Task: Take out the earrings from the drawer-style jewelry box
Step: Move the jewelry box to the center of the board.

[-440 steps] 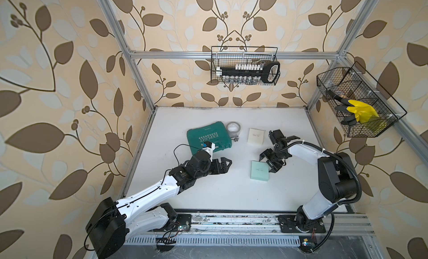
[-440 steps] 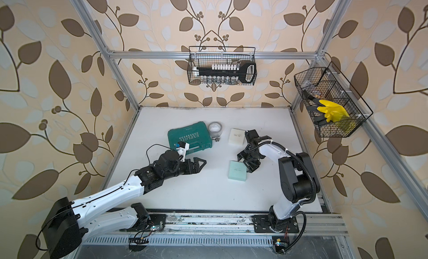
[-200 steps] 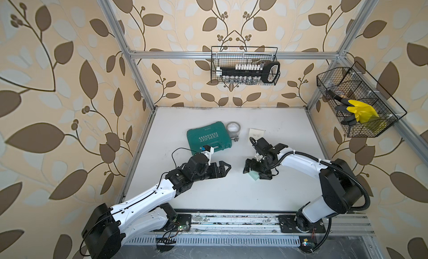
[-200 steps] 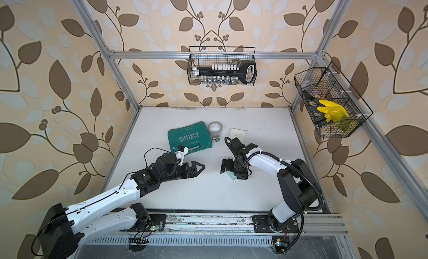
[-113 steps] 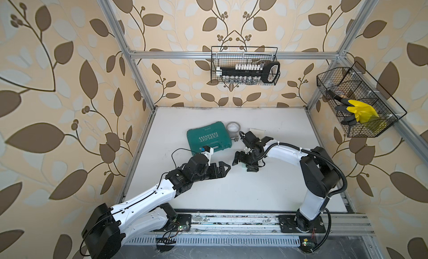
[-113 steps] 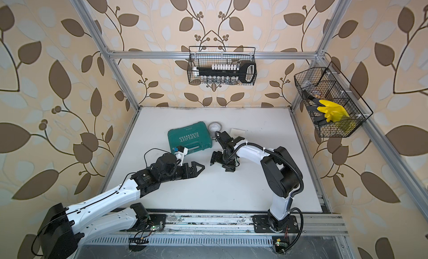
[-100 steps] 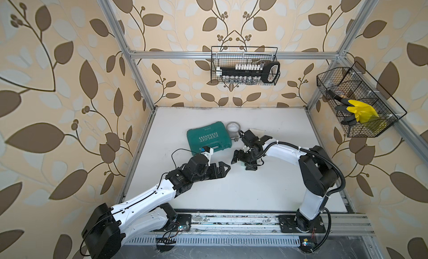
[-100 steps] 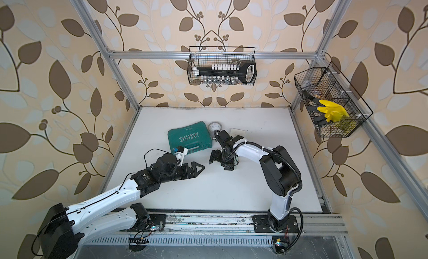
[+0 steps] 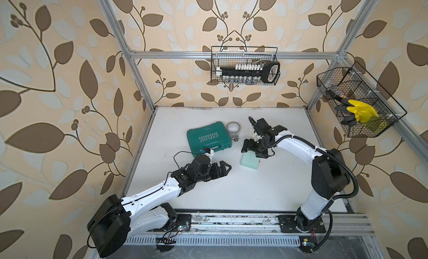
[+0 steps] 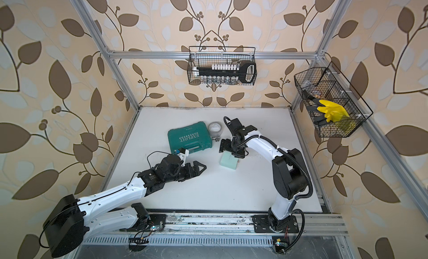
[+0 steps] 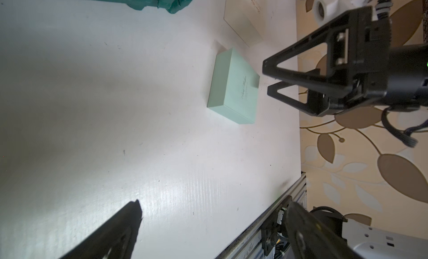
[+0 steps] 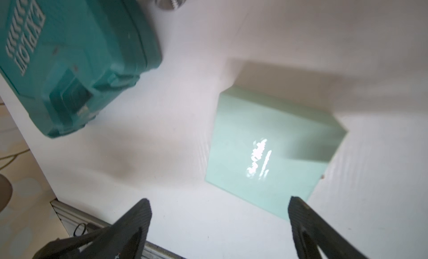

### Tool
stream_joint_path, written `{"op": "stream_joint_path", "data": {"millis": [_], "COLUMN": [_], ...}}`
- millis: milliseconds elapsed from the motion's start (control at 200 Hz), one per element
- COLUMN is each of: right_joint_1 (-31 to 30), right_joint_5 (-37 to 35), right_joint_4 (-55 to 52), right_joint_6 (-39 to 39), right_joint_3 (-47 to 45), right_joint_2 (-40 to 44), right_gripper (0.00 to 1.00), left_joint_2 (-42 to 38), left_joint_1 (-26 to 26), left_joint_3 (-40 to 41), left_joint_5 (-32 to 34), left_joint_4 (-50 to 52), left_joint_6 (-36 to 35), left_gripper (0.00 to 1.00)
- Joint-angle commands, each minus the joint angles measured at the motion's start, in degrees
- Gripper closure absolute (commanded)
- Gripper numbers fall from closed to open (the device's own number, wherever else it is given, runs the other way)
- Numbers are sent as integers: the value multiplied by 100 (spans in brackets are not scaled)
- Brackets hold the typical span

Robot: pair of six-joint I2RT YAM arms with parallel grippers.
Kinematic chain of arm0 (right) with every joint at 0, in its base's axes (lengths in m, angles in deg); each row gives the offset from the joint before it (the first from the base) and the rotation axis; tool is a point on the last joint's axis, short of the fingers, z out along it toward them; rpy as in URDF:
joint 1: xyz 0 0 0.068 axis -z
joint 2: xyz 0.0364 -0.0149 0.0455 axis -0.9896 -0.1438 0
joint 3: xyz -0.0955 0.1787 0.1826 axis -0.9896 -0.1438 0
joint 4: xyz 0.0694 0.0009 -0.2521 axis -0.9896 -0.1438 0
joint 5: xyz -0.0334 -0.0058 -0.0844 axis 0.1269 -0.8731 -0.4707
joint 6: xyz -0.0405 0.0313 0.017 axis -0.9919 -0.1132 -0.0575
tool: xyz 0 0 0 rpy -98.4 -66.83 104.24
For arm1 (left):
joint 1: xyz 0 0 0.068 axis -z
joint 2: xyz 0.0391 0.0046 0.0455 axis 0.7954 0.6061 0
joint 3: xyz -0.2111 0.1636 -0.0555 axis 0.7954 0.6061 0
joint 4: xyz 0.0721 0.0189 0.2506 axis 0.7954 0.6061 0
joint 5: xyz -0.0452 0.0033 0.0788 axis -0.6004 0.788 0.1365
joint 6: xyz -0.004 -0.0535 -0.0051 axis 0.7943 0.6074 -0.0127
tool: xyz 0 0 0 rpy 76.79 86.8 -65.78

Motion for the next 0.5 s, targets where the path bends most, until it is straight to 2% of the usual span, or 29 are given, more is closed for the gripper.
{"op": "stream_joint_path", "data": {"millis": [0,275,495], "right_joint_1": [355,675,640], "right_joint_5": [5,658,950], "right_joint_4": [-269,-504,-516], "right_joint_6": [-618,-943,-875], "right_joint_3": [433,1374,1268], "right_joint_2": [-401,-1446,-1585], "right_gripper": [5,2,3], "left_joint_2": [70,126,47], "left_joint_1": [59,61,60], "left_joint_3": [-48,-165,-143], "left_joint_5": [15,-3,51], "left_joint_4": [-342,-223,-117], "left_joint_6": [124,150,231], "left_gripper": [1,1,1]}}
